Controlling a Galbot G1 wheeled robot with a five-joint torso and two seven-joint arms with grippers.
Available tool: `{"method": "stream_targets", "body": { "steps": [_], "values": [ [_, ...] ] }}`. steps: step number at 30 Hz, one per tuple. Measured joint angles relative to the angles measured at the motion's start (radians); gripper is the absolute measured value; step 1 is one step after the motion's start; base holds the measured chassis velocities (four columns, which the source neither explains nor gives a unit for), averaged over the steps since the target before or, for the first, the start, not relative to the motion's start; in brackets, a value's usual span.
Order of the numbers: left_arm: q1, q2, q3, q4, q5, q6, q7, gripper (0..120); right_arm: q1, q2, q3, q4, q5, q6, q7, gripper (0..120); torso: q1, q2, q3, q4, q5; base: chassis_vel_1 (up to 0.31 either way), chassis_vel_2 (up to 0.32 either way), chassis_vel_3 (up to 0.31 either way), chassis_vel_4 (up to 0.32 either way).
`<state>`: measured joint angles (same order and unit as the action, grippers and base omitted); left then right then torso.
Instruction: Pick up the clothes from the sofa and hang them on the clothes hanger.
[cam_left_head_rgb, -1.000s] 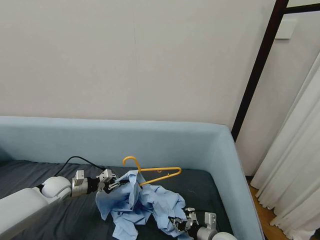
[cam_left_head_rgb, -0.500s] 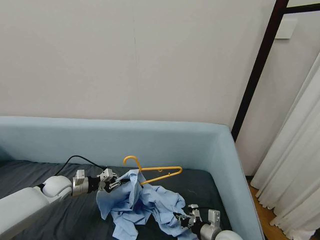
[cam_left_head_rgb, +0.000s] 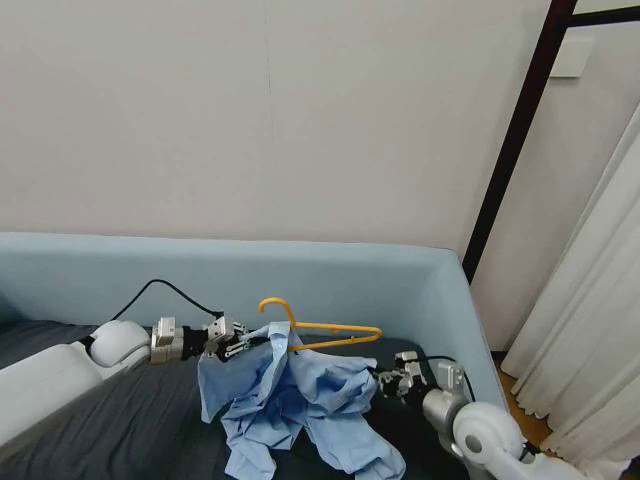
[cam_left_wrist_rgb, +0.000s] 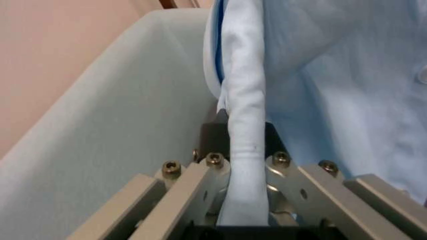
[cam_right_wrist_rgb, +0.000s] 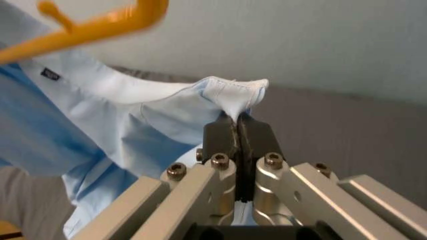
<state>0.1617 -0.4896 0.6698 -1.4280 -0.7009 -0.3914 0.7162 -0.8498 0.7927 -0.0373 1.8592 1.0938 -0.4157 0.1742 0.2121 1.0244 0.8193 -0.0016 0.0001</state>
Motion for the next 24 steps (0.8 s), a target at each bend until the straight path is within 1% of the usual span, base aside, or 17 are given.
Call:
{"method": "stream_targets", "body": {
  "steps": [7,8,11,19,22,24],
  "values": [
    [-0.032,0.037,0.001,-0.036,0.039,0.0,0.012,1,0.049,-0.062,0.017,0.082,-0.03,-0.002,0.002,0,0.0,0.0,0.0,0.0,-0.0002,0.0,0.0,0.0,0.0],
    [-0.032,0.037,0.001,-0.036,0.039,0.0,0.012,1,0.049,-0.062,0.017,0.082,-0.03,-0.002,0.002,0,0.0,0.0,0.0,0.0,-0.0002,0.0,0.0,0.0,0.0],
    [-0.045,0.066,0.003,-0.064,0.054,0.011,-0.012,1,0.067,-0.08,0.021,0.118,-0.045,0.001,0.008,0,0.0,0.0,0.0,0.0001,-0.0002,0.0,0.0,0.0,0.0],
    [-0.055,0.105,0.0,-0.093,0.063,0.024,-0.018,1,0.088,-0.108,0.025,0.177,-0.081,0.028,0.007,0,0.0,0.0,0.0,0.0001,-0.0001,0.0,0.0,0.0,0.0],
    [-0.04,0.107,-0.001,-0.104,0.074,0.031,-0.025,1,0.088,-0.12,0.027,0.2,-0.087,0.037,0.008,0,0.0,0.0,0.0,0.0001,-0.0001,0.0,0.0,0.0,0.0],
    [-0.024,0.101,-0.005,-0.107,0.076,0.036,-0.048,1,0.083,-0.133,0.032,0.225,-0.09,0.042,0.008,0,0.0,0.0,0.0,0.0003,-0.0003,0.0,0.0,0.0,0.0]
  ]
}}
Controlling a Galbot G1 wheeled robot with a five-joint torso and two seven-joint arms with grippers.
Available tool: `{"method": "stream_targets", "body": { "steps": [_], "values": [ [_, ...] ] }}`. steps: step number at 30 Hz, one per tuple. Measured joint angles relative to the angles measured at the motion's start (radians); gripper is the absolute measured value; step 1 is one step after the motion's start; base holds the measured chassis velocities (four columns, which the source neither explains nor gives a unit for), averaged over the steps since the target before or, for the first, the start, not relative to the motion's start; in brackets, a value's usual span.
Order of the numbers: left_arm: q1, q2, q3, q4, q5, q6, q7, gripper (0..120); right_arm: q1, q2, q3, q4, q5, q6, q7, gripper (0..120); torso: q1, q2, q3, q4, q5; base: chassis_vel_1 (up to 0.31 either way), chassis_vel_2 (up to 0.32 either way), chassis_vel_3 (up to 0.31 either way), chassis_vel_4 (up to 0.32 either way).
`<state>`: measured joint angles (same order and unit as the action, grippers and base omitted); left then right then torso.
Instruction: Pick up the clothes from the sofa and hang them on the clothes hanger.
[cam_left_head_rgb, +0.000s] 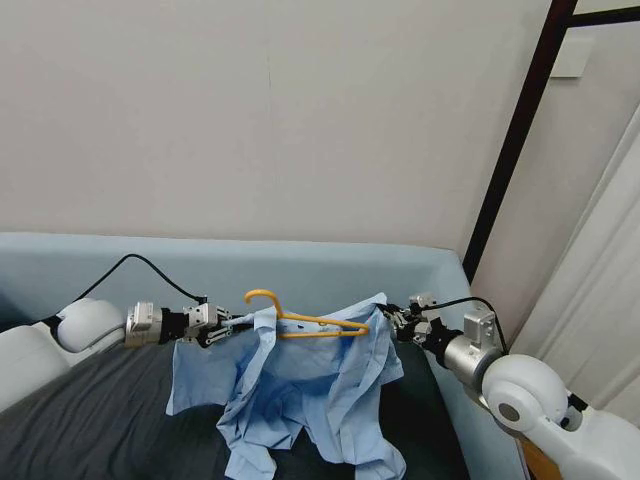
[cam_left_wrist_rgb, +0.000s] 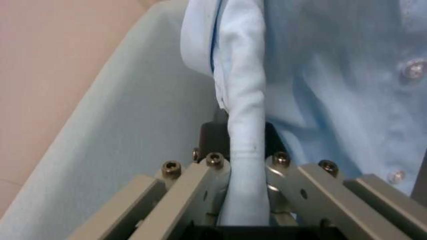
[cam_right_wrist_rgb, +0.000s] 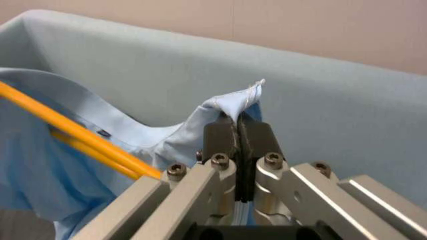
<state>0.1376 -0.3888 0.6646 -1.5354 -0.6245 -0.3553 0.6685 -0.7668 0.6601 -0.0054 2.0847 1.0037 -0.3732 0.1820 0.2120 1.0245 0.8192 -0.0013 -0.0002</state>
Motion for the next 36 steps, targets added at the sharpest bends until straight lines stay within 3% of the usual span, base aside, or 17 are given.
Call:
{"method": "stream_targets", "body": {
  "steps": [13,21,36],
  "values": [
    [-0.044,-0.078,0.022,0.082,-0.007,-0.002,0.0,1,-0.009,-0.061,0.031,0.007,-0.031,0.031,-0.031,0,0.0,0.0,0.0,-0.0004,0.0003,0.0,0.0,0.0,0.0],
    [-0.062,-0.055,0.026,0.089,-0.021,-0.023,0.028,1,0.018,-0.06,0.02,-0.046,-0.042,0.046,-0.039,0,0.0,0.0,0.0,0.0,0.0004,0.0,0.0,0.0,0.0],
    [-0.059,-0.054,0.028,0.108,0.01,-0.025,0.001,1,0.033,-0.059,-0.005,0.035,-0.034,0.039,-0.038,0,0.0,0.0,0.0,0.0,0.0002,0.0,0.0,0.0,0.0]
  ]
}}
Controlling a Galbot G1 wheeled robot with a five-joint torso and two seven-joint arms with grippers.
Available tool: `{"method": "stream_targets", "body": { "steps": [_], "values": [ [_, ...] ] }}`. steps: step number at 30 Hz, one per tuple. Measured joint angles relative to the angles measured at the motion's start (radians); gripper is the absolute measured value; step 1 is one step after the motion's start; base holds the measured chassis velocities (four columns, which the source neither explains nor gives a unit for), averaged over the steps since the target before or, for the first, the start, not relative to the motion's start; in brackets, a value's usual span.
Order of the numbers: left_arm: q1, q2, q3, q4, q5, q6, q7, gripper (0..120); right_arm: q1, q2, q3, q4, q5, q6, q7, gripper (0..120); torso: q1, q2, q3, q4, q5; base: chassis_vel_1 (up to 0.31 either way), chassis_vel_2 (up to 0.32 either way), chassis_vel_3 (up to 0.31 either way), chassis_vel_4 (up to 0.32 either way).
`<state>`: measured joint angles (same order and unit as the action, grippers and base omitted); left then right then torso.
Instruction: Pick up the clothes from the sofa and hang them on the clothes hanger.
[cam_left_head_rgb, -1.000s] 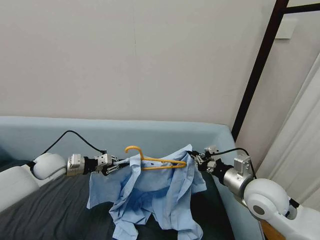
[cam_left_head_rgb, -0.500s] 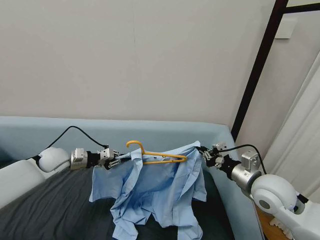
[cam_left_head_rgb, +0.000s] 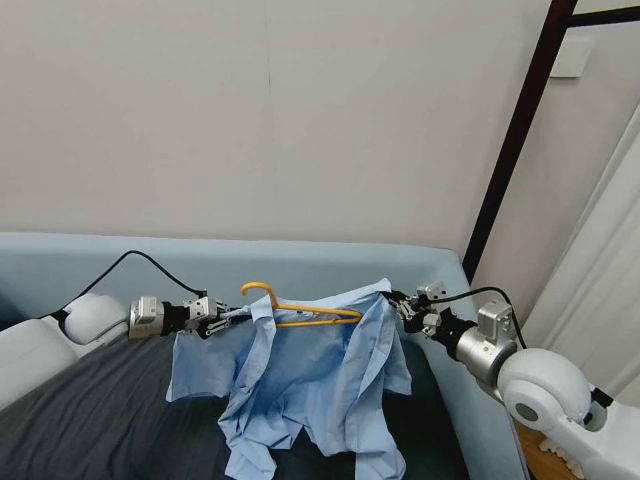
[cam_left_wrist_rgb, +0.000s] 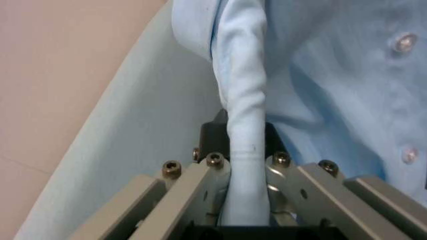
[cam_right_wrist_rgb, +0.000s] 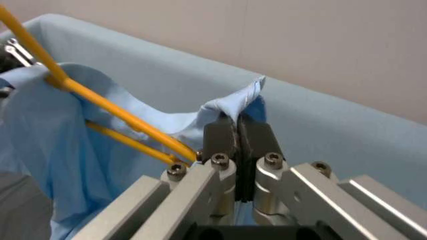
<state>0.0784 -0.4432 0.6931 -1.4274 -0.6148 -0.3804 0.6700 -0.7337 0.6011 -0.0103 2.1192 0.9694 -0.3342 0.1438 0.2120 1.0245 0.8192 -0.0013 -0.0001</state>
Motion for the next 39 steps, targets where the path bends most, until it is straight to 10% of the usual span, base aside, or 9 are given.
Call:
{"method": "stream_targets", "body": {
  "steps": [11,24,39],
  "values": [
    [-0.031,-0.08,0.045,0.001,-0.009,0.029,-0.003,1,0.04,0.009,-0.047,0.017,-0.008,-0.014,0.013,0,0.0,0.0,0.0,-0.0003,0.0,0.0,0.0,0.0,0.0],
    [-0.077,-0.331,0.086,0.111,-0.013,0.092,-0.055,1,0.056,-0.043,-0.074,0.082,-0.007,-0.042,0.069,0,0.0,0.0,0.0,-0.0004,0.0001,0.0,0.0,0.0,0.0],
    [-0.239,-0.339,0.158,0.122,-0.131,0.107,-0.05,1,-0.039,-0.089,-0.064,0.151,-0.224,0.003,0.024,0,0.0,0.0,0.0,-0.0003,-0.0001,0.0,0.0,0.0,0.0]
  ]
}}
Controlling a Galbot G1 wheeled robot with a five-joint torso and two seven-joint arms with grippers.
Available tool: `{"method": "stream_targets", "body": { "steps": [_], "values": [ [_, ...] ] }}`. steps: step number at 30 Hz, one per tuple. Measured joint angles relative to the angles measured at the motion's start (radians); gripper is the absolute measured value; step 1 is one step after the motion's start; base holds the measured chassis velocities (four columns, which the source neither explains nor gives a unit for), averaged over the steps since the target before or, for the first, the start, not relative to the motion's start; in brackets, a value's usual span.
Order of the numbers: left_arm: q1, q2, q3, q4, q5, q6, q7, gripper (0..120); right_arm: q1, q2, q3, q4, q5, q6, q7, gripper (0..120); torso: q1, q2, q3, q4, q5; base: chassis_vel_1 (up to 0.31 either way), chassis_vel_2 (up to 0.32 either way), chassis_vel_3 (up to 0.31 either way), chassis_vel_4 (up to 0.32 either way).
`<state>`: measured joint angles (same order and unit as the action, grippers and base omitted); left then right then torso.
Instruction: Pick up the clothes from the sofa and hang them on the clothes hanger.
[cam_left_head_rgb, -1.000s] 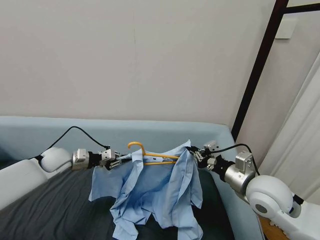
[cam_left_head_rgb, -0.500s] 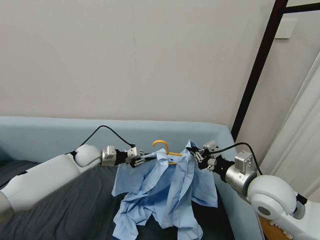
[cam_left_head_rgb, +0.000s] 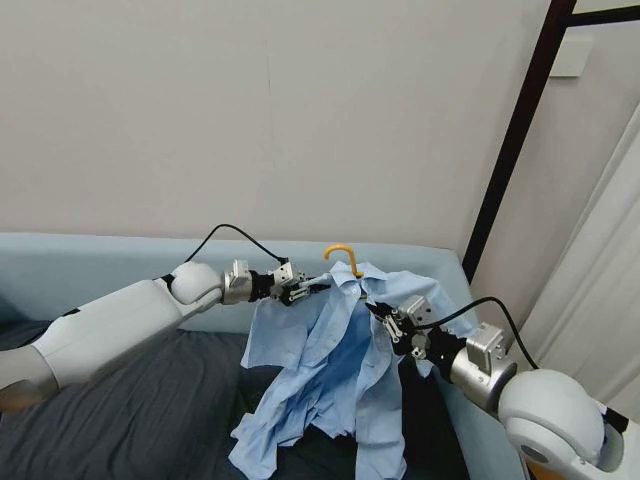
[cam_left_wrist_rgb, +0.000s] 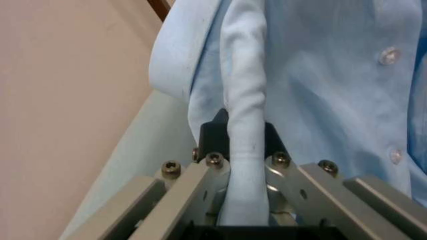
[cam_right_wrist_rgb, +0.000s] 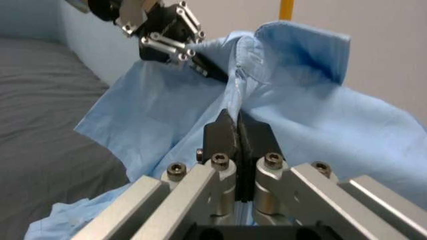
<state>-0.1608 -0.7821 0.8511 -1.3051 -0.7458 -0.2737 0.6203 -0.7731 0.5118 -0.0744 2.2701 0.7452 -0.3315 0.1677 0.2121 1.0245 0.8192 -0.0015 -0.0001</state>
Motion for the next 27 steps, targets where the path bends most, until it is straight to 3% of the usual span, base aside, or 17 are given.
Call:
{"method": "stream_targets", "body": {
  "steps": [13,16,20,27],
  "values": [
    [-0.028,0.067,0.002,-0.062,-0.019,0.01,-0.003,1,-0.108,0.041,0.034,0.038,-0.042,0.02,0.013,0,0.0,0.0,0.0,0.0001,-0.0002,0.0,0.0,0.0,0.0],
    [-0.053,0.066,0.01,-0.066,-0.029,0.011,-0.008,1,-0.075,0.051,0.011,0.038,-0.038,0.014,0.023,0,0.0,0.0,0.0,-0.0001,0.0003,0.0,0.0,0.0,0.0],
    [-0.11,0.065,0.027,-0.089,-0.058,0.014,-0.021,1,0.07,0.029,-0.056,0.023,0.006,0.001,0.04,0,0.0,0.0,0.0,0.0001,0.0,0.0,0.0,0.0,0.0],
    [-0.103,0.067,0.026,-0.127,-0.066,0.022,-0.044,1,0.106,0.006,-0.073,0.015,0.025,-0.003,0.051,0,0.0,0.0,0.0,-0.0001,0.0001,0.0,0.0,0.0,0.0]
  ]
}}
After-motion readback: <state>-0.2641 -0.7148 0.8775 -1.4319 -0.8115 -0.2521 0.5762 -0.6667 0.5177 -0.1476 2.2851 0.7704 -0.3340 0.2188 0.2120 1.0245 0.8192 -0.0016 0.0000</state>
